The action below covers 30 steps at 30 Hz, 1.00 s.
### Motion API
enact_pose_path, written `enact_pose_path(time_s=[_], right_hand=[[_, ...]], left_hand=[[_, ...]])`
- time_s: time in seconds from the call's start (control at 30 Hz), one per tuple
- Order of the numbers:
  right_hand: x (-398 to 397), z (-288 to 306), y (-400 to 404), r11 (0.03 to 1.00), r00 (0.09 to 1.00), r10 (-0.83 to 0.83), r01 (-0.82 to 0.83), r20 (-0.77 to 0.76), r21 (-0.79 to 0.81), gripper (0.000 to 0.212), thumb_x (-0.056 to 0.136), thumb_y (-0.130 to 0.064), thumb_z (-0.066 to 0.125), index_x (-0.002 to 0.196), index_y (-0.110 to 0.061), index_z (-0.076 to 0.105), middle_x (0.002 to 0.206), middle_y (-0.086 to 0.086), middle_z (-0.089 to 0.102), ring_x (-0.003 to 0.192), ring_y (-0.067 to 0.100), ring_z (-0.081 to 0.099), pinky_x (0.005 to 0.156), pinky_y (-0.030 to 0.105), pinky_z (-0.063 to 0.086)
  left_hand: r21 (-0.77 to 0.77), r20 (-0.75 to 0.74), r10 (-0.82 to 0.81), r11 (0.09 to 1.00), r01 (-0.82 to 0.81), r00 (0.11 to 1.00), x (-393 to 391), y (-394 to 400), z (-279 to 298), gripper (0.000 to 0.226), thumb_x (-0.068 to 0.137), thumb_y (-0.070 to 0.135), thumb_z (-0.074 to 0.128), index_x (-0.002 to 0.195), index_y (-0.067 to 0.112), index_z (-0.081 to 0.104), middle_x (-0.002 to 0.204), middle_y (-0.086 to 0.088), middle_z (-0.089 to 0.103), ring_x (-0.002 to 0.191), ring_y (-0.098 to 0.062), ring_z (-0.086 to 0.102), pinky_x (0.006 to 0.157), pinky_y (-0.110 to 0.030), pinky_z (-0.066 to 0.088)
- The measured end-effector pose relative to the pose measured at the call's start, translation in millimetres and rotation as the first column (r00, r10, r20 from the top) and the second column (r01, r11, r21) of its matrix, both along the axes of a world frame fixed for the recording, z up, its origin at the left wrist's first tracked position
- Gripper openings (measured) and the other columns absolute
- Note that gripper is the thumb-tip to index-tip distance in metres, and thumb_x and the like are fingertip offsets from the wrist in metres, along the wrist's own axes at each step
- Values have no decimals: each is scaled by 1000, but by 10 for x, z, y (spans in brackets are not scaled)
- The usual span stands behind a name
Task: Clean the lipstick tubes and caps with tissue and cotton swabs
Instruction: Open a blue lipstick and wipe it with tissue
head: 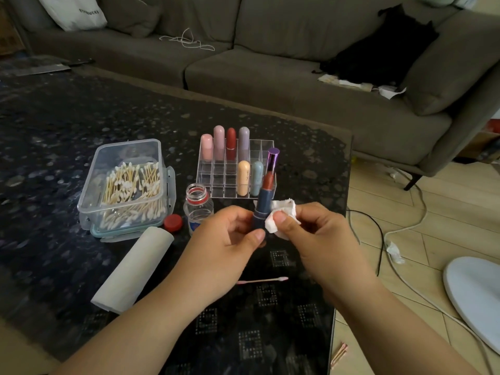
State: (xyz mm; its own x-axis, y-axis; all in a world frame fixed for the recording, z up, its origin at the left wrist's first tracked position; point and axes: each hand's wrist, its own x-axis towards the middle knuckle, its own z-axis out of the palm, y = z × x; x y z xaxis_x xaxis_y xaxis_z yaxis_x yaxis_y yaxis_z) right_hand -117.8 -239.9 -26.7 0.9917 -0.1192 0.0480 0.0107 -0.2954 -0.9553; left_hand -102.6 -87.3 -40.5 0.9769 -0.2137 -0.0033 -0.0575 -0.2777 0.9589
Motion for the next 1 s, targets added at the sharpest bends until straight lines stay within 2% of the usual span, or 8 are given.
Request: enact_pose_path(time_s=[0.1,0.2,0.33,0.43,0.53,0.7,0.8,1.0], right_hand=[[38,6,-103,999,998,-19,17,-64,-40,8,86,-32,64,82,-37,68,95,-13,64,82,1,60,65,11,45],[38,19,-179,998,993,18,-10,-115,65,8,87,-27,64,86,-32,70,70,-17,68,62,-9,58,54,7,41],[33,-1,-256,997,987,45,-34,-154,76,10,86,-25,65,92,-29,72,79,-11,73,68,2,61,66,19,47],[17,3,-313,996,987,52,-41,-152,76,11,85,-23,67,87,-34,69,76,-15,72,63,-2,60,61,15,47],[-3,19,-363,996,989,64,-54,-135,77,17,84,-16,68,87,-33,67,80,-15,73,68,-2,64,61,12,50],[-49,34,-469,995,986,83,-73,-144,73,20,83,-14,68,97,-28,69,90,-8,74,87,14,68,76,24,55],[-77,37,-523,993,984,89,-75,-157,94,21,84,-14,66,102,-25,70,92,-5,74,90,19,68,83,31,55],[-102,9,-587,993,982,87,-71,-165,98,22,85,-14,65,103,-24,71,90,-5,74,79,10,66,75,24,54]], left_hand=[[99,32,66,993,-69,997,43,-19,-18,13,85,22,66,90,32,60,85,13,71,80,3,65,77,-20,47],[221,84,94,969,-110,992,81,-38,-41,16,82,23,69,86,33,57,80,13,69,73,7,62,64,-10,40],[312,97,82,944,-108,992,118,-67,-108,21,80,21,71,84,32,54,78,13,67,72,6,62,65,-11,44],[392,125,59,914,-104,990,142,-93,-154,20,79,24,72,83,34,55,83,13,65,79,0,62,72,-15,49],[495,189,37,860,-127,981,157,-124,-184,16,81,27,71,86,30,57,83,12,56,77,-3,55,63,-11,41],[503,180,46,854,-132,983,159,-168,-180,14,82,26,70,91,26,60,78,10,59,73,-5,57,66,-20,47],[515,189,52,845,-144,981,147,-175,-181,15,80,25,71,90,23,59,76,8,58,70,-5,56,59,-16,44],[546,153,61,827,-135,986,145,-169,-195,21,80,26,71,91,26,53,75,11,54,66,-3,53,51,-11,33]])
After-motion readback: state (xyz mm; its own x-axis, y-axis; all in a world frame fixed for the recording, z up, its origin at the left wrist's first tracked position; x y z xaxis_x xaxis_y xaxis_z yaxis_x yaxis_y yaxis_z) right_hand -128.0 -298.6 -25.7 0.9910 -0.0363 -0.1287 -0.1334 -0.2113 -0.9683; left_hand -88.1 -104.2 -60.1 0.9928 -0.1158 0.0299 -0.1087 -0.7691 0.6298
